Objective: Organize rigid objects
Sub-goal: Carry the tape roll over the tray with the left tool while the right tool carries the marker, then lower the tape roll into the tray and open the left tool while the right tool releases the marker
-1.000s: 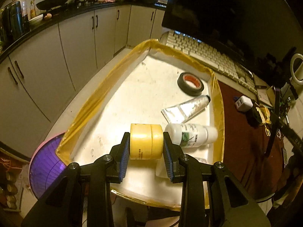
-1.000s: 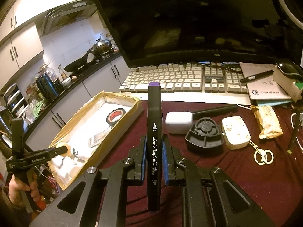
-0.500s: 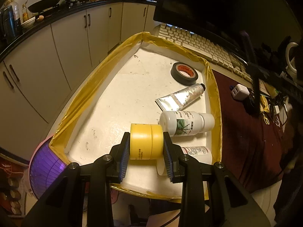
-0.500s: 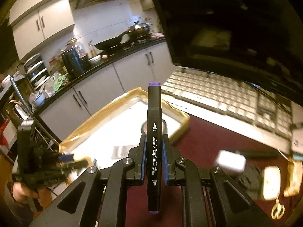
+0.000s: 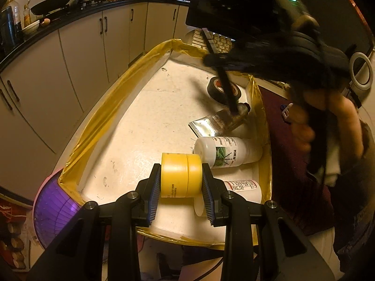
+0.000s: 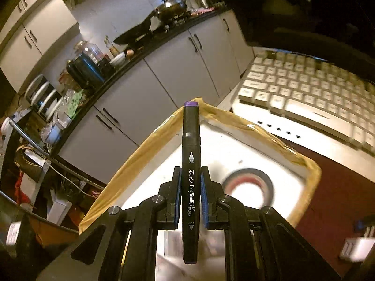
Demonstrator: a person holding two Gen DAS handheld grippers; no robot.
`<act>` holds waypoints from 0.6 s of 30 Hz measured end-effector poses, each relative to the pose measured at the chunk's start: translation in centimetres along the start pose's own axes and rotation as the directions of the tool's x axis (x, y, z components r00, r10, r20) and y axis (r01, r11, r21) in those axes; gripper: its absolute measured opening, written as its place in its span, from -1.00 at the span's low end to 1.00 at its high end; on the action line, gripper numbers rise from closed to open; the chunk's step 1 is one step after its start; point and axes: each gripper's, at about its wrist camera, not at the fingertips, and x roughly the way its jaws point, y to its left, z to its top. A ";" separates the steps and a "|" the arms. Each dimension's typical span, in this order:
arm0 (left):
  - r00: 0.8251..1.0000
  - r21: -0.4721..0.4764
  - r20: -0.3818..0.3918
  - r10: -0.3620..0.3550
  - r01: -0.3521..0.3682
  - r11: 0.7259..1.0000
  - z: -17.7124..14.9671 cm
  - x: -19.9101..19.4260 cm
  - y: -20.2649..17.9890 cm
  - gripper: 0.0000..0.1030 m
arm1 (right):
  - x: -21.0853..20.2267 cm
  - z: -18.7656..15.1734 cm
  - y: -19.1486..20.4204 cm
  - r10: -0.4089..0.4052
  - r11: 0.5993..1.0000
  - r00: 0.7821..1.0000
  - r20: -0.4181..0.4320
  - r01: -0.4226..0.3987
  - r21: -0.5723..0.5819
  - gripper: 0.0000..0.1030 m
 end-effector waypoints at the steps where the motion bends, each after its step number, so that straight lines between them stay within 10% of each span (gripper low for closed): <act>1: 1.000 0.001 0.000 -0.002 0.002 1.000 0.0 0.0 0.0 -0.42 | 0.5 0.2 0.2 -0.004 1.000 1.000 -0.007 0.004 -0.004 -0.75; 18: 1.000 -0.005 -0.001 -0.015 0.015 1.000 0.0 0.0 0.1 -0.41 | 2.5 -0.2 -0.6 -0.249 0.964 0.967 -0.055 0.242 -0.112 -0.75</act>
